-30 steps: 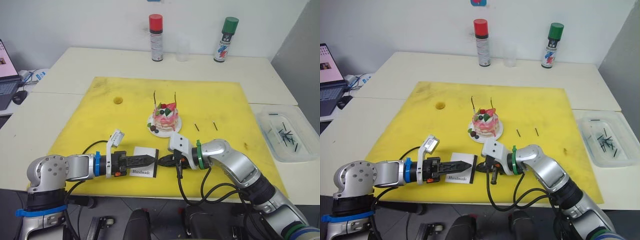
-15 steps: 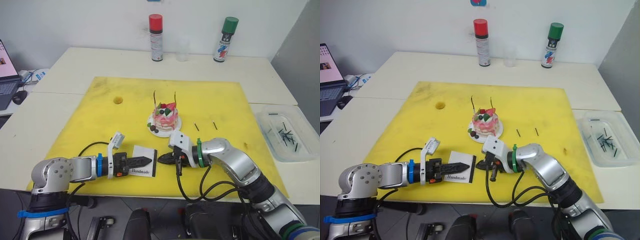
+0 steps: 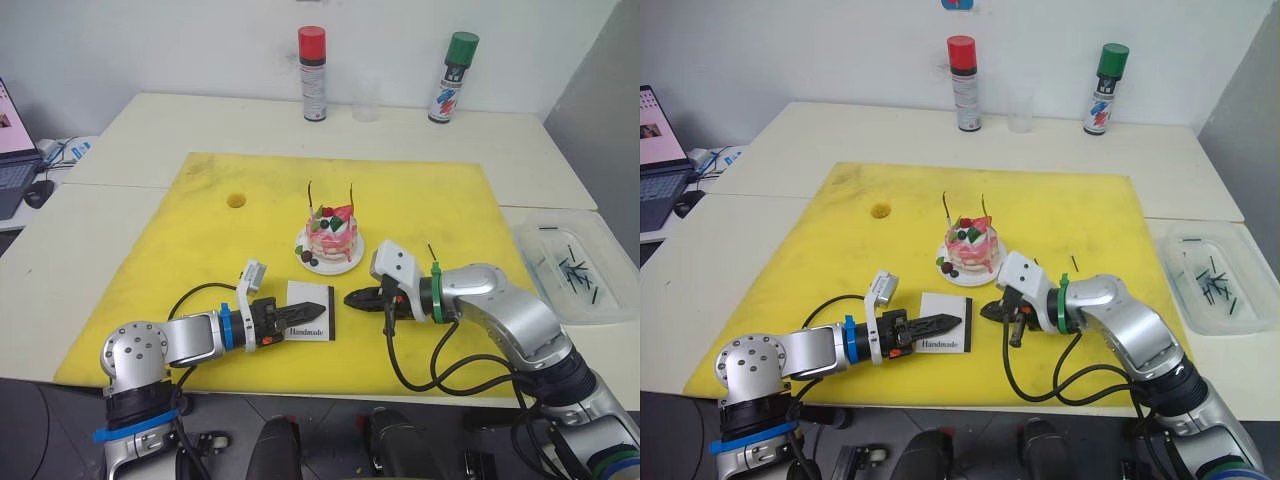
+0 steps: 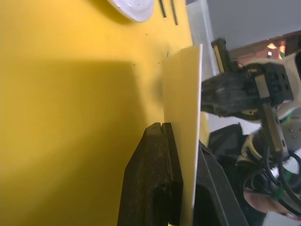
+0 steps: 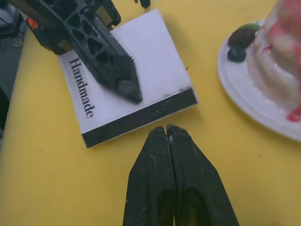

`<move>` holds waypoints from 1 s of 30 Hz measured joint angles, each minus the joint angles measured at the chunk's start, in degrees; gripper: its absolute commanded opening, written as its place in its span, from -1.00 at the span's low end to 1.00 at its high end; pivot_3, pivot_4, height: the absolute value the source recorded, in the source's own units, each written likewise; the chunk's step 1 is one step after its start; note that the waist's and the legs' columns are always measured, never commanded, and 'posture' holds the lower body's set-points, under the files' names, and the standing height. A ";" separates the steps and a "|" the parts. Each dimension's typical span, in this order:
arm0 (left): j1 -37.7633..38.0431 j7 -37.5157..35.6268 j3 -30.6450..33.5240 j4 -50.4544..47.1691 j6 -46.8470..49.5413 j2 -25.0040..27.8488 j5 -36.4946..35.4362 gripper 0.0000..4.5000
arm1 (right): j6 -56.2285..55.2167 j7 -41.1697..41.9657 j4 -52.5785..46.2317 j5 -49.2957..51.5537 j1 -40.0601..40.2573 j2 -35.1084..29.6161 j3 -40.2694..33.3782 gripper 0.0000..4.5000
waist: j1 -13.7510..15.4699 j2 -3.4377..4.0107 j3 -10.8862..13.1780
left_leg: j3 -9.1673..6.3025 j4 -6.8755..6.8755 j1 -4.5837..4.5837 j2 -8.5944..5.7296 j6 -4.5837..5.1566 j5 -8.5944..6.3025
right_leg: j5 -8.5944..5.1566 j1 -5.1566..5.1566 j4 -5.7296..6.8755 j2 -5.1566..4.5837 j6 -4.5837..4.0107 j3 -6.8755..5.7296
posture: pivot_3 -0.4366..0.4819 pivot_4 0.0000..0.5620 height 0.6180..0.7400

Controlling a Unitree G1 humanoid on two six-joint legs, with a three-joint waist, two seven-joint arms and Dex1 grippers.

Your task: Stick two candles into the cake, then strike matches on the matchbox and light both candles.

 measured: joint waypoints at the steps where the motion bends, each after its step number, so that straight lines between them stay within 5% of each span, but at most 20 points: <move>1: 0.08 0.38 -0.11 -0.04 -0.09 -0.02 0.28 -0.99 | -0.52 -0.20 0.07 -0.26 0.07 0.34 0.48 -1.00 | -0.02 0.01 0.00 | 0.01 0.00 0.04 -0.02 0.00 0.00 | 0.00 0.02 0.00 0.00 0.00 0.02 | -0.05 -0.47 0.16; 2: 0.17 0.57 -0.33 -0.02 -0.30 -0.04 0.57 -0.99 | -1.00 -0.44 0.23 -0.47 0.07 0.51 1.00 -1.00 | -0.05 0.01 -0.01 | 0.02 0.00 0.08 -0.02 0.00 0.00 | 0.00 0.05 0.00 0.00 0.00 0.04 | -0.05 -0.47 0.16; 8: 0.68 -0.37 -1.42 0.37 -1.22 0.03 1.69 -0.28 | -5.07 -0.89 4.62 -4.08 -0.04 1.09 4.45 -1.00 | -0.26 0.01 -0.04 | 0.06 0.00 0.22 -0.08 0.00 0.00 | -0.06 0.12 -0.01 -0.05 -0.10 0.11 | -0.05 -0.47 0.16; 30: 1.54 -4.69 -3.60 2.52 -3.21 2.88 2.74 -0.28 | -10.77 0.89 8.38 -8.85 -0.90 4.14 6.59 -1.00 | -1.34 0.11 -0.20 | 0.05 -0.04 0.37 -0.11 0.00 0.00 | -0.15 0.17 -0.01 -0.05 -0.26 0.15 | -0.05 -0.47 0.16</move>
